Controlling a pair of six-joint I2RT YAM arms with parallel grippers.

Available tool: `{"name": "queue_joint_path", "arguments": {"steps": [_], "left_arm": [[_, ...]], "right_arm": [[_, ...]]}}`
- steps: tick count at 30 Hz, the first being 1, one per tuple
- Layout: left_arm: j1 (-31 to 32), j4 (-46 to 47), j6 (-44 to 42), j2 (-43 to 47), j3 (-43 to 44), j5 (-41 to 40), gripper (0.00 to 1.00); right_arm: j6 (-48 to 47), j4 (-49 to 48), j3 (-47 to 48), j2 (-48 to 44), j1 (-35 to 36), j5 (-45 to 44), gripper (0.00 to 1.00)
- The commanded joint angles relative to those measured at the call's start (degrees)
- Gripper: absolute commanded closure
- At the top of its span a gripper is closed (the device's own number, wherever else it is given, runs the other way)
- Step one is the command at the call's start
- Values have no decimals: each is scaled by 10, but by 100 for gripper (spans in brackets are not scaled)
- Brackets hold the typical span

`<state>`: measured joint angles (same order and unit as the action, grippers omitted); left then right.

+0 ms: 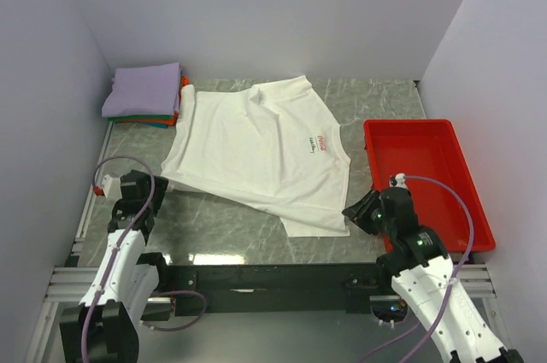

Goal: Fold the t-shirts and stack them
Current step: Flatten the tshirt out

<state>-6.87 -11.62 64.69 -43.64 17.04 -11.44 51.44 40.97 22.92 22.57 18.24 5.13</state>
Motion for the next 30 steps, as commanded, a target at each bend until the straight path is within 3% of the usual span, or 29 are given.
{"name": "queue_joint_path", "arguments": {"steps": [1, 8, 11, 16, 23, 30], "left_arm": [[1, -28, -13, 13, 60, -17, 28], [3, -63, -29, 15, 108, -13, 32], [3, -59, -40, 7, 106, -5, 38], [3, -41, -26, 4, 82, 2, 38], [2, -11, -33, -84, 87, 48, 39], [3, 3, -37, -83, 85, 57, 39]], "right_arm": [[-35, -37, 63, 47, 1, -36, 63], [-57, -119, 99, 164, 0, -36, 60], [-56, -160, 100, 209, 0, -11, 60], [-56, -223, 84, 265, 0, -1, 60], [-77, -236, 132, 375, -24, -50, 60], [-100, -247, 160, 462, -74, -92, 59]]}}
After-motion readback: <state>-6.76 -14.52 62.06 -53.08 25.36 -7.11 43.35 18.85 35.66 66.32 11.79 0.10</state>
